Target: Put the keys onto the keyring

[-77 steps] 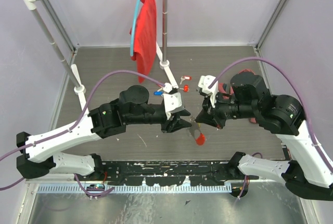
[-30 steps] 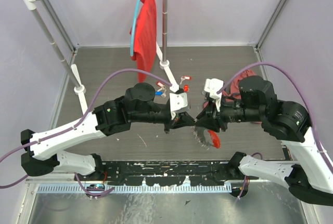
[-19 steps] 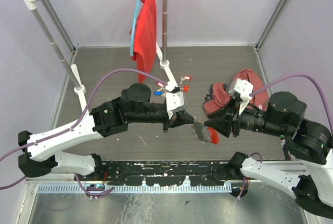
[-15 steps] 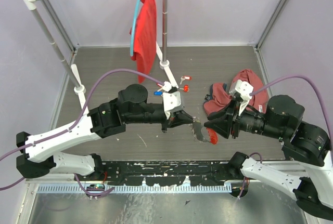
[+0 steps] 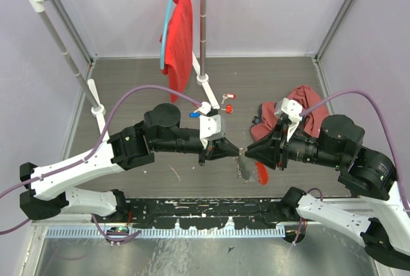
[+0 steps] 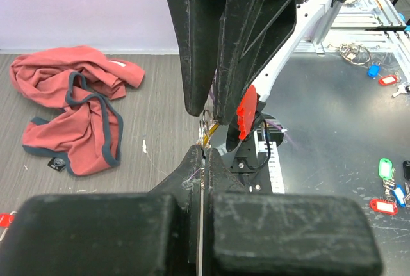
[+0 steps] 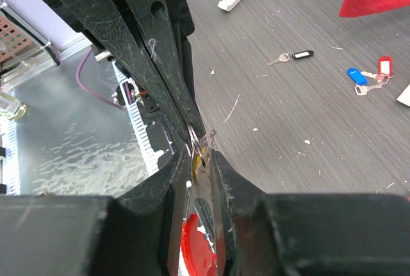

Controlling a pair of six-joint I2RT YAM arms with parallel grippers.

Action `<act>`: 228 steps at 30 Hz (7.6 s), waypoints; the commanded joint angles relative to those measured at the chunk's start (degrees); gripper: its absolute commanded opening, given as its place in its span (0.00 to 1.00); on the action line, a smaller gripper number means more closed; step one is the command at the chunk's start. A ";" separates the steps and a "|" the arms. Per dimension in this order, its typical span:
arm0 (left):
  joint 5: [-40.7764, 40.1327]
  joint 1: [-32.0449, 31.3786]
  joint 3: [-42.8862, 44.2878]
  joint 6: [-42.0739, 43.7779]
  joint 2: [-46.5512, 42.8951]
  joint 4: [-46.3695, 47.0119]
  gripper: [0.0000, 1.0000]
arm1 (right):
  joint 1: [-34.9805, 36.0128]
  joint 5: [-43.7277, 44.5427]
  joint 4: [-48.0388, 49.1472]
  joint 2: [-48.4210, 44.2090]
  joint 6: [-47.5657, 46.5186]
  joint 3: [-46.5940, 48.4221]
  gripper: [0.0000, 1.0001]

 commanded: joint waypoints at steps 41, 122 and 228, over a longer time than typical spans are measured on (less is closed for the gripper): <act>-2.89 -0.20 3.03 0.34 1.77 -1.99 0.33 | 0.24 0.10 -14.74 11.12 -13.28 11.30 0.01; -0.07 -2.38 7.59 1.94 7.37 -4.59 0.00 | 0.24 -2.01 -11.72 9.88 -13.90 9.15 0.01; -14.64 -2.32 -14.75 -8.81 -10.24 18.79 0.00 | 0.29 7.78 11.03 0.44 13.43 -4.32 0.01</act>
